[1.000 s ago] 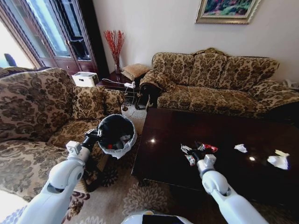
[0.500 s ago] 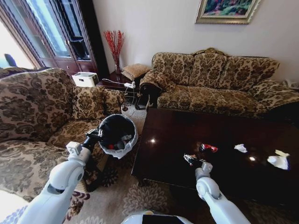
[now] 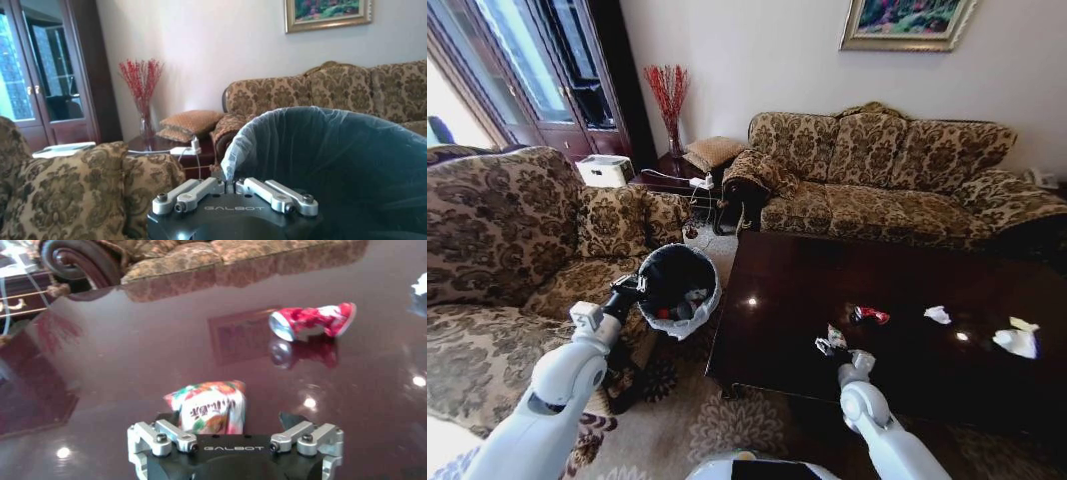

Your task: Move to the front of the table and place the trash on the table into the trash bin.

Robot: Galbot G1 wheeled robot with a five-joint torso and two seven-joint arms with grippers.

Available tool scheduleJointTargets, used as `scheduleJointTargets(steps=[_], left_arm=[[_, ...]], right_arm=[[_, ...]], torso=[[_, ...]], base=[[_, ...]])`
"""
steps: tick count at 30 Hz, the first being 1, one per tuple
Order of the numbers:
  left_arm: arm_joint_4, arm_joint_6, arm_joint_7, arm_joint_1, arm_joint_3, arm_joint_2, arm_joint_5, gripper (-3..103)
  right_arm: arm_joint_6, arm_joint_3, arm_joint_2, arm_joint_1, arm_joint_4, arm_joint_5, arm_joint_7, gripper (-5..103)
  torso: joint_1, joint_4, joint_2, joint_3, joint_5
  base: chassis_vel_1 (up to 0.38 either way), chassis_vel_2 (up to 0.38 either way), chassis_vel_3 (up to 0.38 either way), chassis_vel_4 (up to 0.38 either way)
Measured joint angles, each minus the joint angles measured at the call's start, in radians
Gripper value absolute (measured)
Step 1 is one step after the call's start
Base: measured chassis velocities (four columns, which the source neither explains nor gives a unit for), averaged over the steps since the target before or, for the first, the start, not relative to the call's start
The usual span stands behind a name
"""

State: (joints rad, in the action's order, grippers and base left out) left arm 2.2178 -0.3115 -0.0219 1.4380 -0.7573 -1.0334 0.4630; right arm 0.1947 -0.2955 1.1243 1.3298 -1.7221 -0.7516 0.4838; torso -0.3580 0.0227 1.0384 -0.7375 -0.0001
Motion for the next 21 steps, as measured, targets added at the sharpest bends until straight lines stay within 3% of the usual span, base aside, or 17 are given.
scheduleJointTargets(steps=[3,7,8,11,17,21], left_arm=[[0.001,0.0,0.0,-0.001,0.0,0.001,0.0,3],[0.002,0.001,0.0,-0.001,0.0,0.003,0.002,3],[0.002,0.006,0.0,-0.001,0.0,0.003,0.004,3],[0.002,0.012,0.001,-0.002,0.0,0.004,0.007,3],[0.007,0.016,0.001,0.002,0.007,0.001,0.008,3],[0.012,0.019,0.003,0.004,0.008,0.0,0.008,3]], right_arm=[[0.001,-0.001,0.004,-0.003,0.006,0.0,0.0,85],[0.001,-0.002,0.006,-0.007,0.012,0.002,-0.003,79],[0.001,-0.002,0.007,-0.011,0.019,0.005,-0.009,68],[0.001,-0.002,0.009,-0.016,0.026,0.014,-0.021,63],[-0.009,-0.004,0.013,-0.034,0.054,0.055,-0.097,36],[-0.017,-0.004,0.012,-0.037,0.049,0.071,-0.116,20]], torso=[[0.0,0.0,0.0,0.0,0.0001],[0.0,-0.0001,0.0,0.0,0.0],[0.0,-0.0003,0.0,0.0,0.0],[0.0,-0.0006,0.0,0.0,0.0001],[0.0,0.0006,0.0,0.0,0.0002],[0.0,0.0,0.0,0.0,0.0]], base=[[-0.057,-0.065,-0.062,-0.053],[-0.07,-0.077,-0.072,-0.07],[-0.09,-0.076,-0.085,-0.076],[-0.08,-0.074,-0.084,-0.079],[-0.02,-0.016,-0.014,-0.021],[0.0,0.0,0.0,0.0]])
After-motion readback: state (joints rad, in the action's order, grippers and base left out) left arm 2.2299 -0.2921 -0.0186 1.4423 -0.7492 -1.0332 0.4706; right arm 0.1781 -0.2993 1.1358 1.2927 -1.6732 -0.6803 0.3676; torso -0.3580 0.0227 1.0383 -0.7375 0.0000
